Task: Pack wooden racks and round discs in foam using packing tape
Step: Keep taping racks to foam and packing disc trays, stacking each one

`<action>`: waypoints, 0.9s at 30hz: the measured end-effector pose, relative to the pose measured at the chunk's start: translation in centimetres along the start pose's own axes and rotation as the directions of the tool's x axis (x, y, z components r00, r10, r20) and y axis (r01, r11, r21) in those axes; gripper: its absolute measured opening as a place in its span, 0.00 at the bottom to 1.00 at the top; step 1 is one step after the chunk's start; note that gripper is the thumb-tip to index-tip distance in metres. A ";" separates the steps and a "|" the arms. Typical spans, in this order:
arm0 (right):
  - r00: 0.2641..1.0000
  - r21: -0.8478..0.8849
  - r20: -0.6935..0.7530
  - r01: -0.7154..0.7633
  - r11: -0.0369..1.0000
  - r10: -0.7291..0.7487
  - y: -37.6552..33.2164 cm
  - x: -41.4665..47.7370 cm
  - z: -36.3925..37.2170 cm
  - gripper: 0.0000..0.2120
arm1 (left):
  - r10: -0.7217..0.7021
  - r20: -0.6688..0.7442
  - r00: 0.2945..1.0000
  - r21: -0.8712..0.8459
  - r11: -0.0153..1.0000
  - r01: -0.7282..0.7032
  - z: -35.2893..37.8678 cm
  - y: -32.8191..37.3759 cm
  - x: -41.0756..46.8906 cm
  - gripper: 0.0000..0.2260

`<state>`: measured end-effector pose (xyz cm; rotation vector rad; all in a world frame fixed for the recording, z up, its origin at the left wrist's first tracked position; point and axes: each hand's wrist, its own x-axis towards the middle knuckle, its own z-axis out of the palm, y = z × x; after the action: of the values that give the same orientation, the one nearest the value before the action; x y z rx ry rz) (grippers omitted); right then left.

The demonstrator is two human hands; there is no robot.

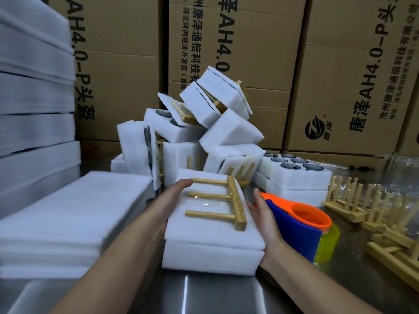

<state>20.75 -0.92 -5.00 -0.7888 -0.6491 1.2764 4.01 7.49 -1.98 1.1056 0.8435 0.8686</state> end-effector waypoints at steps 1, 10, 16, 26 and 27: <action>1.000 -0.003 -0.007 0.005 1.000 -0.005 -0.1 -0.1 0.1 0.24 | 0.006 -0.017 1.000 0.017 1.000 -0.006 0.0 -0.1 0.2 0.11; 1.000 -0.004 -0.012 0.013 1.000 -0.013 0.6 0.0 0.3 0.21 | 0.036 -0.007 0.999 0.076 0.997 -0.035 -0.7 -0.4 1.6 0.09; 0.999 -0.017 -0.027 -0.018 1.000 0.018 0.7 0.0 0.2 0.18 | 0.020 -0.011 1.000 0.083 0.996 -0.019 -0.7 -0.9 1.9 0.08; 0.997 -0.206 -0.026 -0.073 0.976 0.069 -0.8 -0.8 0.4 0.15 | -0.046 0.045 0.998 -0.017 0.999 0.047 -0.6 -0.8 1.9 0.10; 0.998 -0.238 0.009 -0.064 0.969 0.068 -1.4 -1.1 0.6 0.15 | -0.057 0.054 0.997 -0.046 0.997 0.059 -0.7 -0.5 1.9 0.10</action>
<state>20.83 -2.02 -3.53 -1.0046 -0.8057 1.2813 4.28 9.33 -2.87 1.0530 0.8042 0.8042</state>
